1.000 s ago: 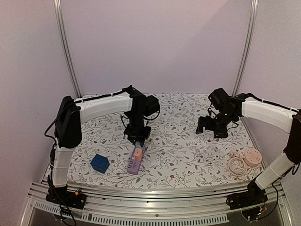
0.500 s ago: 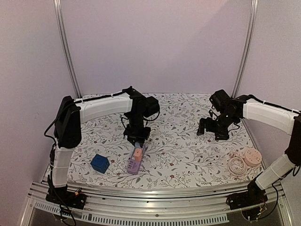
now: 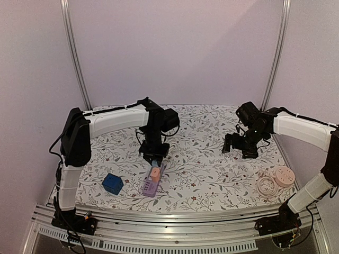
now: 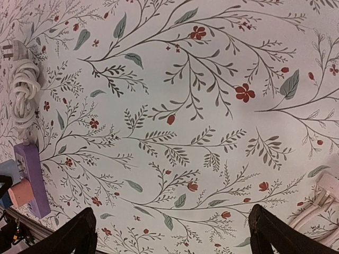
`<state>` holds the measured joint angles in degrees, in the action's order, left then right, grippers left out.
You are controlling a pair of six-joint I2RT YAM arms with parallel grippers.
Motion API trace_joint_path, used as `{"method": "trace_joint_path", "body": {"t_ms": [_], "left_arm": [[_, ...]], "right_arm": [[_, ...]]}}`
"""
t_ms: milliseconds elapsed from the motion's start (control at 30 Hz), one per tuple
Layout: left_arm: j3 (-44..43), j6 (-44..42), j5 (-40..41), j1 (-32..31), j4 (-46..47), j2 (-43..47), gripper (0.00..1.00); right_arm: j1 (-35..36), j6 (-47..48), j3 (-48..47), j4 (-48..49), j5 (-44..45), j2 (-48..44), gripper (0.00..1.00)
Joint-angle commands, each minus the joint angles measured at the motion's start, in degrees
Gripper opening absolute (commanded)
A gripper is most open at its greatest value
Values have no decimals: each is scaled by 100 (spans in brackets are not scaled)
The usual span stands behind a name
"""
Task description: Insert the plug
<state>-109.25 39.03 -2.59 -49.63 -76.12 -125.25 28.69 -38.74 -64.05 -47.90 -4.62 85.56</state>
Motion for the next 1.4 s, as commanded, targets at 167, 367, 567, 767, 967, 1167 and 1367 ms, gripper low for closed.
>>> {"method": "trace_joint_path", "body": {"t_ms": [167,367,567,767,967,1167,1367], "left_arm": [[352,-52,-278,-65,-202,350,0],[468,-29,-235,-58,125,437,0],[708,-1,-220,-61,625,502,0],[1100,0,-704,73,1381,588,0],[1072,-187,-852,392,1509,753,0],[1059,-438,-617,427,1202,915,0],[1081,-293,-415,415,901,1017,0]], "right_arm": [[-41,-64,83,110,23,-127,99],[-42,-61,123,140,5,-120,99],[-40,-55,155,159,18,-127,99],[-41,-40,192,133,31,-149,99],[-45,-21,236,87,76,-214,99],[-39,28,173,42,97,-200,99],[-44,73,-7,35,29,-47,99]]}}
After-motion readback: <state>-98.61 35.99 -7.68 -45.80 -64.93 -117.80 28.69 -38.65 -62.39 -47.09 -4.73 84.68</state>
